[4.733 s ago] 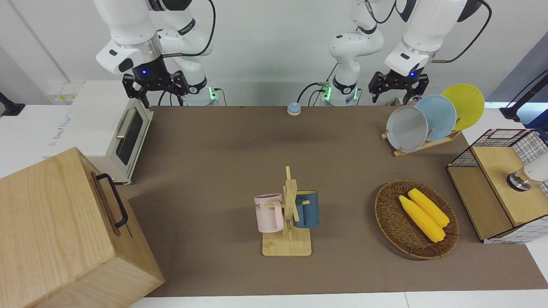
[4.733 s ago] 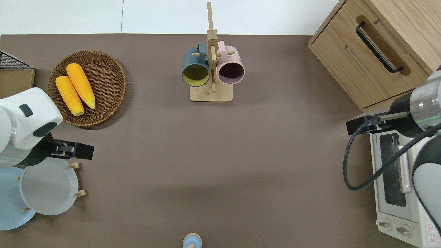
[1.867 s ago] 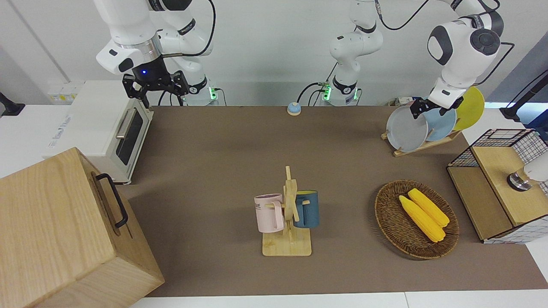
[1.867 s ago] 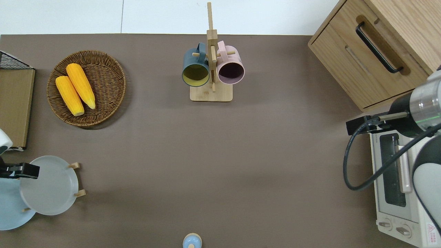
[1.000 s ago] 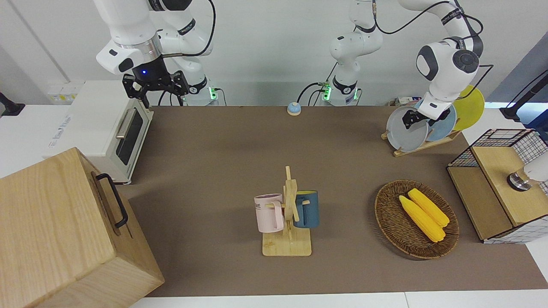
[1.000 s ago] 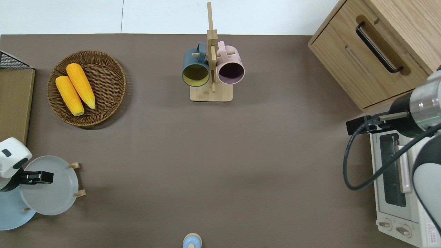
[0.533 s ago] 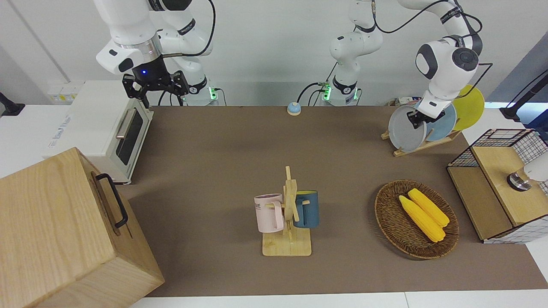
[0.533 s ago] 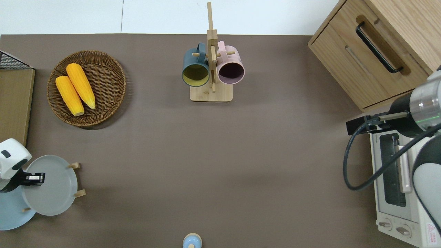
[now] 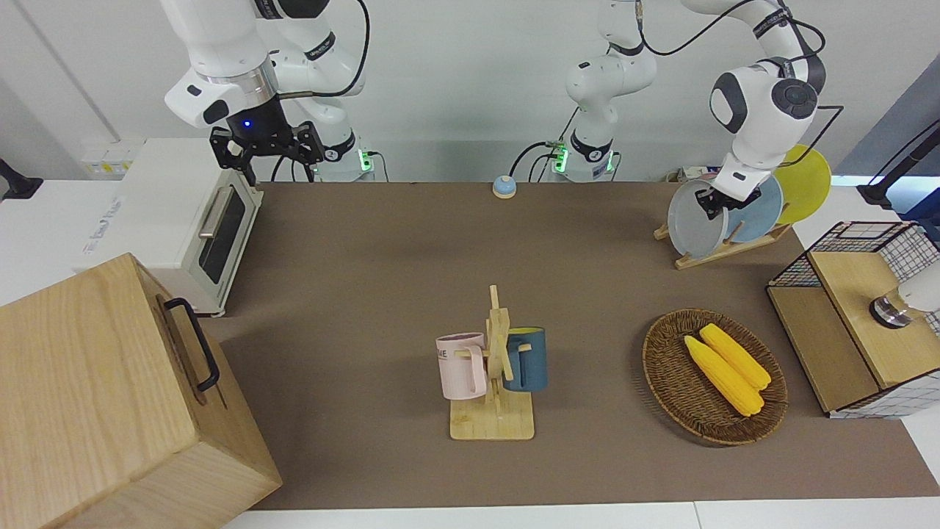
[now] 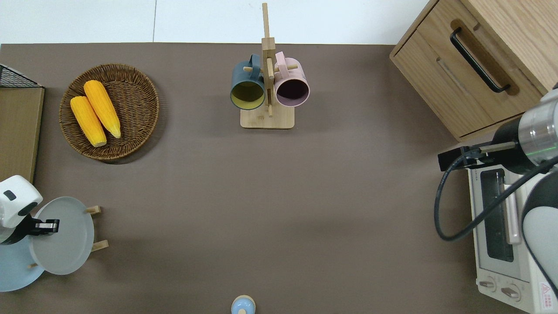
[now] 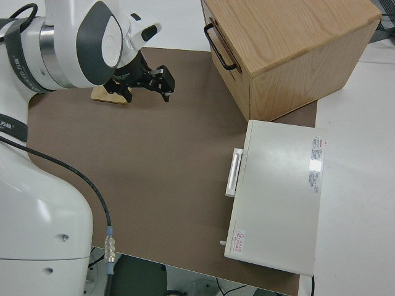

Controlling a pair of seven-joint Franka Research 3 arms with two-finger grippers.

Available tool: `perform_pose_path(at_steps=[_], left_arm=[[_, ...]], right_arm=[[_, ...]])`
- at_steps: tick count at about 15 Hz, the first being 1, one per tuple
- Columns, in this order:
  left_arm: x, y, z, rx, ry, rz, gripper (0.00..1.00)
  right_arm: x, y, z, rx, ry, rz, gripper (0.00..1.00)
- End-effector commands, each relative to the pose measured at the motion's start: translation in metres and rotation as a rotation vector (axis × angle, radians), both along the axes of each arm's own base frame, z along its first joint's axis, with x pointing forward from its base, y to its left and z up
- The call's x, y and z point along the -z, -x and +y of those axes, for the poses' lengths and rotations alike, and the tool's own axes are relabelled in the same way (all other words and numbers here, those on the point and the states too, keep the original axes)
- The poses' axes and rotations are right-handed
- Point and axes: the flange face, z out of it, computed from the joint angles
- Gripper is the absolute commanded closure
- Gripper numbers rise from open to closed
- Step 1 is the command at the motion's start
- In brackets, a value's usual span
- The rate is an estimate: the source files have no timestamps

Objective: Pick gray plate from low plate rack and place it on table with left arm
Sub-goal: 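Close the left gripper on the gray plate rim, then lift the gray plate out of the rack with the left gripper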

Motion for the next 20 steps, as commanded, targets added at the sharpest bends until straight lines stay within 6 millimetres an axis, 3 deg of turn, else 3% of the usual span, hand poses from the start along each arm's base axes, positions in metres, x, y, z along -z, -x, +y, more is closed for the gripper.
perform_pose_path(at_steps=[1, 7, 12, 17, 20], left_arm=[[-0.033, 0.008, -0.006, -0.028, -0.024, 0.012, 1.00], [-0.098, 0.002, -0.021, -0.052, -0.047, 0.026, 1.00], [-0.159, 0.001, -0.052, -0.075, -0.075, 0.035, 1.00], [-0.166, 0.002, -0.095, -0.089, -0.091, 0.043, 1.00], [-0.165, 0.002, -0.109, -0.098, 0.040, 0.040, 1.00]], right_arm=[[-0.004, 0.002, -0.001, 0.014, 0.002, 0.002, 0.017], [-0.004, 0.002, -0.002, 0.016, 0.002, 0.004, 0.017], [-0.004, 0.002, -0.002, 0.016, 0.003, 0.002, 0.017], [-0.004, 0.002, -0.001, 0.014, 0.003, 0.002, 0.017], [-0.005, 0.002, -0.001, 0.014, 0.002, 0.001, 0.017]])
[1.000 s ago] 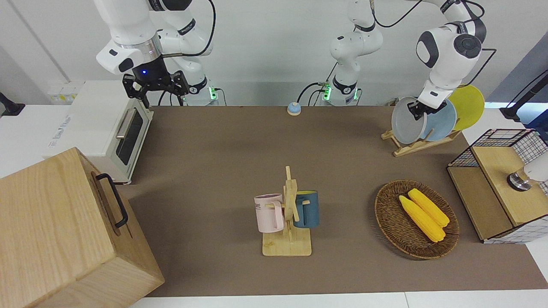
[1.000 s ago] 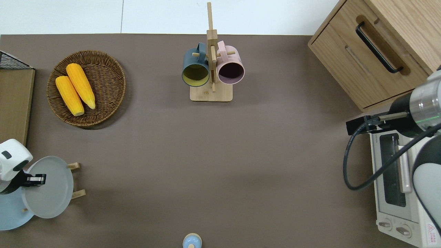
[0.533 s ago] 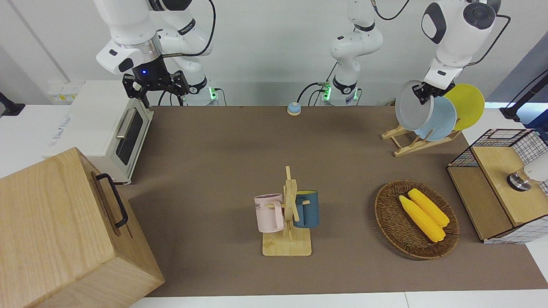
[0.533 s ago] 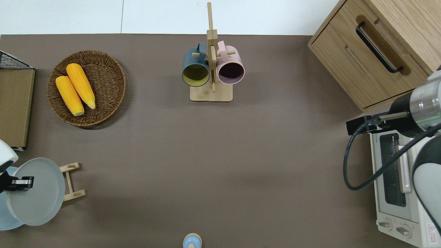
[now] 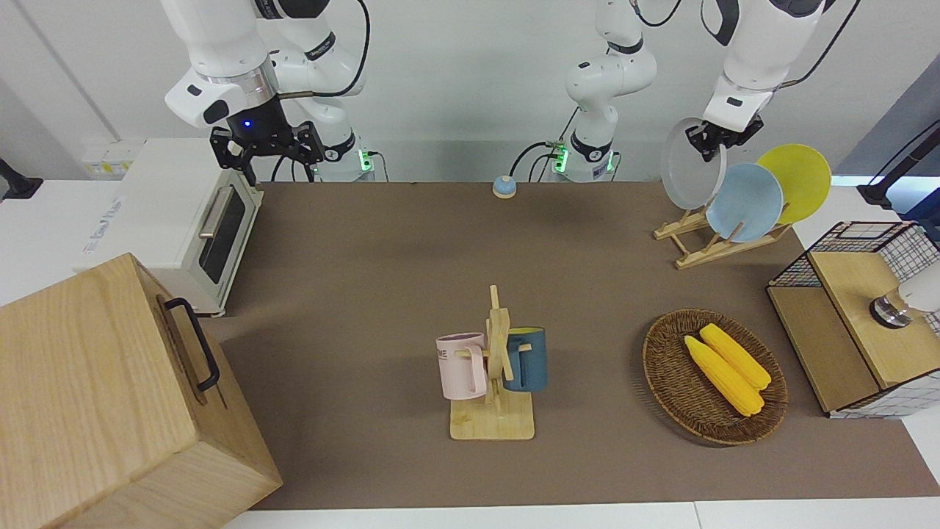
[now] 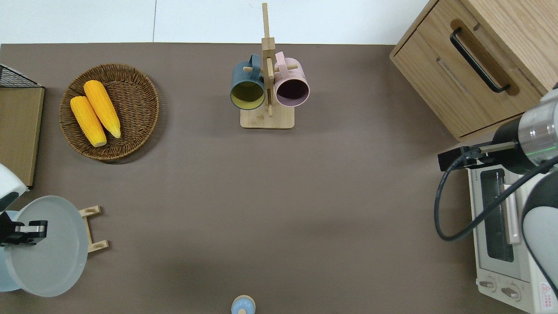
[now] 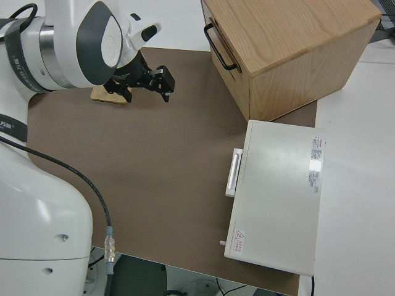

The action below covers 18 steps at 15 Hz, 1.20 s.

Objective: Pick gray plate from low plate rack and place it on table with left arm
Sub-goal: 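Lift the gray plate out of the rack with the left gripper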

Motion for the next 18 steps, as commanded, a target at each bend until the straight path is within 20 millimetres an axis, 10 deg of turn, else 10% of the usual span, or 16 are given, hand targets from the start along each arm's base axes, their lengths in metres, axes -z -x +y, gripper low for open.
perform_pose_path(at_steps=[1, 10, 18], left_arm=[[-0.002, 0.001, -0.014, -0.025, 0.150, 0.000, 1.00], [0.040, -0.006, -0.038, 0.040, 0.504, 0.013, 1.00], [0.135, -0.001, -0.005, 0.164, 0.757, 0.019, 1.00]], right_arm=[[-0.005, 0.002, -0.001, 0.014, 0.002, 0.001, 0.017], [-0.004, 0.002, -0.001, 0.014, 0.003, 0.002, 0.017], [-0.004, 0.002, -0.001, 0.014, 0.003, 0.002, 0.017]])
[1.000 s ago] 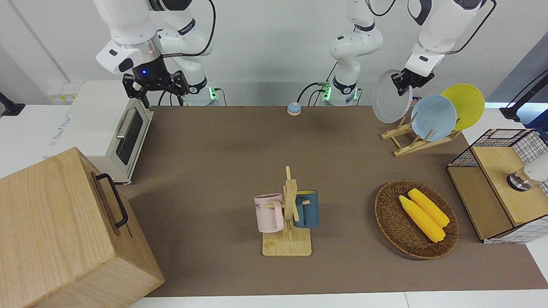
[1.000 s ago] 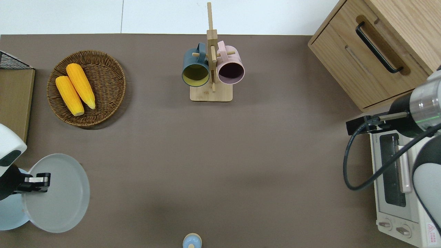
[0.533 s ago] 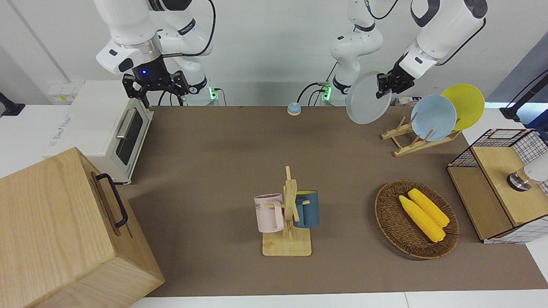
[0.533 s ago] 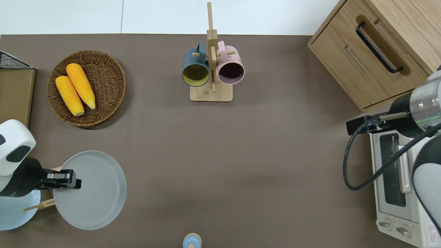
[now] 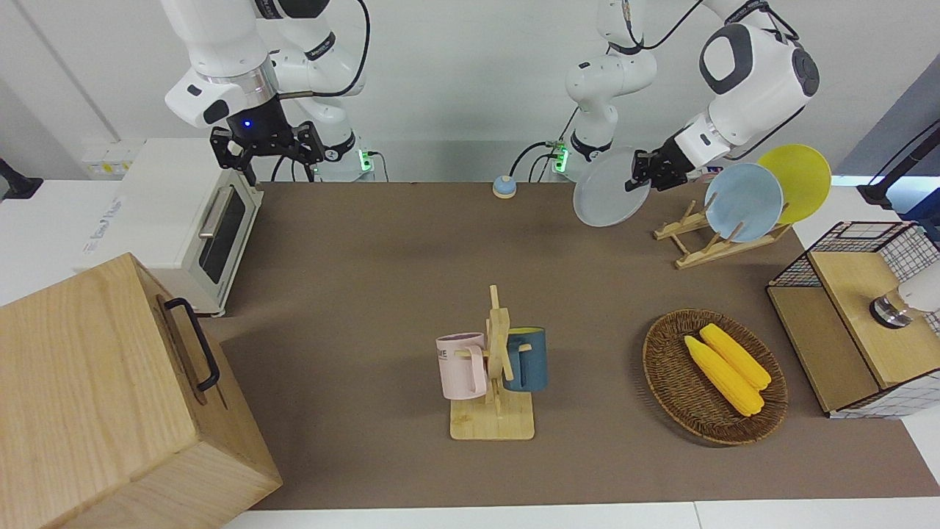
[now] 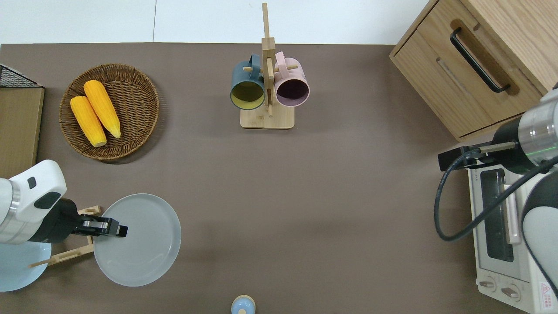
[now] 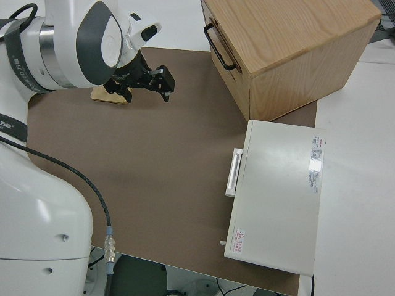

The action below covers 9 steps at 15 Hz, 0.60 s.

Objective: Pick gray plate from low plate rack and place it on table with left arm
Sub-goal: 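Carry the plate away from the rack and lower it onto the table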

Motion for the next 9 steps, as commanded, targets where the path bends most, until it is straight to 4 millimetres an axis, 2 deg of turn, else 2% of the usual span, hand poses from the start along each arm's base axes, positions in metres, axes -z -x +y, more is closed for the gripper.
perform_pose_path(at_steps=[1, 3, 7, 9], left_arm=[[0.045, 0.003, 0.021, 0.051, 0.117, -0.021, 1.00], [0.067, 0.007, 0.031, 0.054, 0.169, -0.033, 1.00], [0.099, 0.015, 0.031, 0.042, 0.188, -0.062, 1.00], [0.127, 0.019, 0.031, 0.062, 0.225, -0.075, 1.00]], right_arm=[[-0.004, 0.002, -0.002, 0.016, 0.002, 0.004, 0.017], [-0.004, 0.002, -0.001, 0.014, 0.003, 0.002, 0.017], [-0.004, 0.002, -0.001, 0.014, 0.003, 0.002, 0.017], [-0.005, 0.002, -0.001, 0.014, 0.002, 0.001, 0.017]])
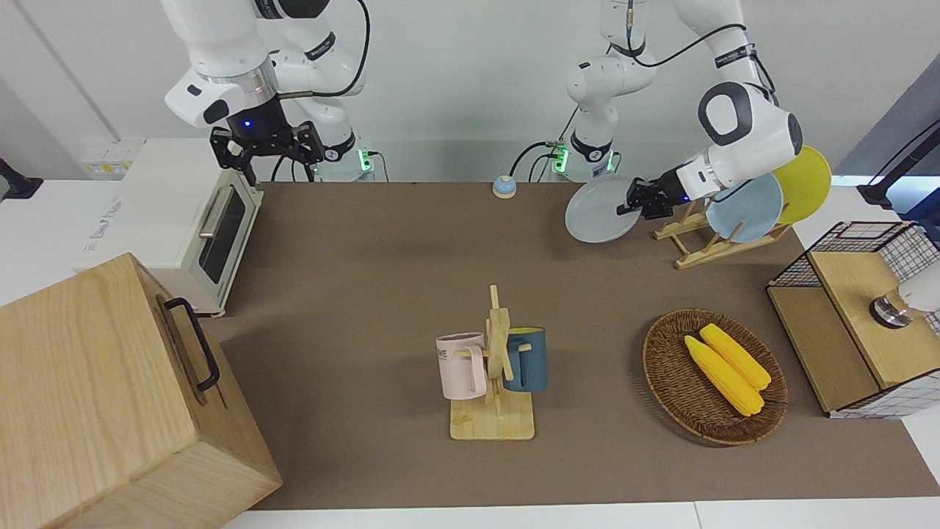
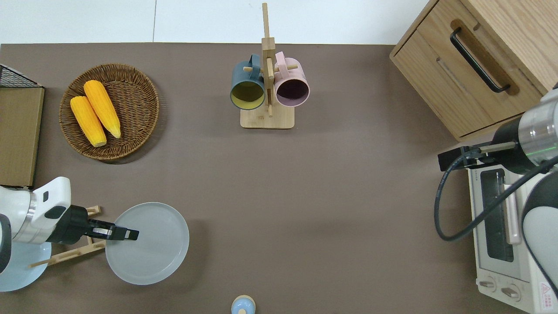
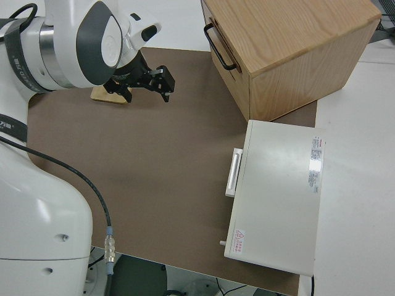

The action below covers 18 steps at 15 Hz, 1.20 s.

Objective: Pick gray plate from low plate rack and place it on table with left arm
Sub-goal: 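Carry the plate away from the rack and lower it onto the table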

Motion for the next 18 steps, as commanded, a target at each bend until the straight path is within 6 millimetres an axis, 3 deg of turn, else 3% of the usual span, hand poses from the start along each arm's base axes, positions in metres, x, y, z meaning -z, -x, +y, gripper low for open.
perform_pose_path(at_steps=[1, 5, 10, 11, 13, 14, 18], left_arm=[[0.036, 0.008, 0.002, 0.030, 0.041, -0.045, 1.00], [0.059, 0.010, -0.001, 0.035, 0.023, -0.052, 1.00], [0.066, 0.010, 0.000, 0.055, 0.031, -0.058, 1.00], [0.066, 0.010, 0.000, 0.054, 0.031, -0.057, 0.74], [0.065, 0.010, 0.000, 0.053, 0.030, -0.059, 0.41], [0.064, 0.010, 0.002, 0.049, 0.030, -0.060, 0.00], [0.055, 0.009, 0.006, 0.038, 0.016, -0.073, 0.00]], right_arm=[[-0.004, 0.002, -0.001, 0.014, 0.003, 0.002, 0.017], [-0.004, 0.002, -0.001, 0.014, 0.002, 0.004, 0.017], [-0.004, 0.002, -0.001, 0.014, 0.002, 0.004, 0.017], [-0.005, 0.002, -0.001, 0.014, 0.002, 0.001, 0.017], [-0.004, 0.002, -0.001, 0.014, 0.003, 0.002, 0.017], [-0.004, 0.002, -0.002, 0.016, 0.003, 0.002, 0.017], [-0.004, 0.002, -0.001, 0.014, 0.002, 0.004, 0.017]])
